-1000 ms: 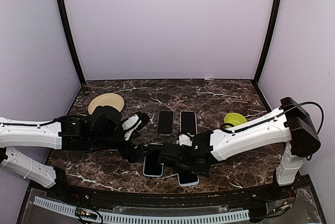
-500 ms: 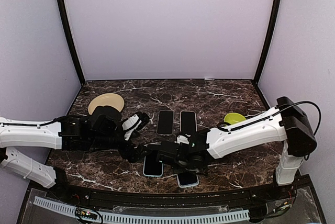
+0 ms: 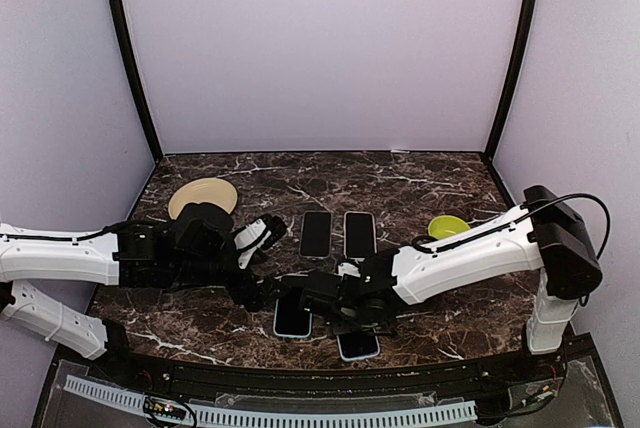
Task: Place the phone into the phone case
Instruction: Install the phone into the phone case, then pick up the phone with the phone case at the center of the board.
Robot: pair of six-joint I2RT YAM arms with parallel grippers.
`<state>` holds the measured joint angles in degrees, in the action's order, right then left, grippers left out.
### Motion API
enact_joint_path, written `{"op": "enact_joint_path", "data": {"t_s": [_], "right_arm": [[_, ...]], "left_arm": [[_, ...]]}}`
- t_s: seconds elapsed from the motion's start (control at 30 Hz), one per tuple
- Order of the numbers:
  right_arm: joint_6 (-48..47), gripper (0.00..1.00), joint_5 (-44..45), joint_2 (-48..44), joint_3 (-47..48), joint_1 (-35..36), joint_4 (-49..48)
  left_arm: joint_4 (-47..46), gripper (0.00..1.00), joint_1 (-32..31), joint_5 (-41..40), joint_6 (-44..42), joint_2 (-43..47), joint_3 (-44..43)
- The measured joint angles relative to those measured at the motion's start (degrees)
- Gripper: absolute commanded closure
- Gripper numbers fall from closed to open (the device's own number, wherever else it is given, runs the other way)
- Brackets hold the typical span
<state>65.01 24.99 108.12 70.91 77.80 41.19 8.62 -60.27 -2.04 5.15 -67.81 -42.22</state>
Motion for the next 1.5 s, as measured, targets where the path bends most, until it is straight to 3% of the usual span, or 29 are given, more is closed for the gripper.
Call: {"op": "enact_joint_path", "data": {"t_s": [0.17,0.37,0.43,0.6,0.83,1.17,1.5], "right_arm": [[-0.66,0.09,-1.70,0.00,-0.02,-0.24,1.01],[-1.97,0.13,-2.40,-0.24,0.26,-0.35,2.89],[-2.78,0.22,-2.89,-0.96,1.01,-0.35,4.13],[-3.85,0.64,-5.05,-3.76,1.84,-0.55,5.49],[-4.90,0.83,-9.29,-3.39,1.86,0.15,4.98],[-4.68,0.91,-13.20,-1.62,-0.94,0.79,1.01],[-3.21,0.92,-12.15,-2.97,-5.29,2.45,-2.84]], "left_arm": [[0.02,0.09,0.00,-0.17,-0.02,-0.07,0.00],[0.02,0.09,0.00,-0.20,-0.07,-0.11,0.00],[0.02,0.10,0.00,-0.20,-0.07,-0.11,0.00],[0.02,0.09,0.00,-0.17,-0.09,-0.31,0.00],[0.02,0.09,0.00,-0.17,-0.13,-0.55,0.00],[0.02,0.09,0.00,-0.17,-0.24,-0.55,0.00],[0.00,0.09,0.00,-0.20,-0.46,-1.27,0.00]]}}
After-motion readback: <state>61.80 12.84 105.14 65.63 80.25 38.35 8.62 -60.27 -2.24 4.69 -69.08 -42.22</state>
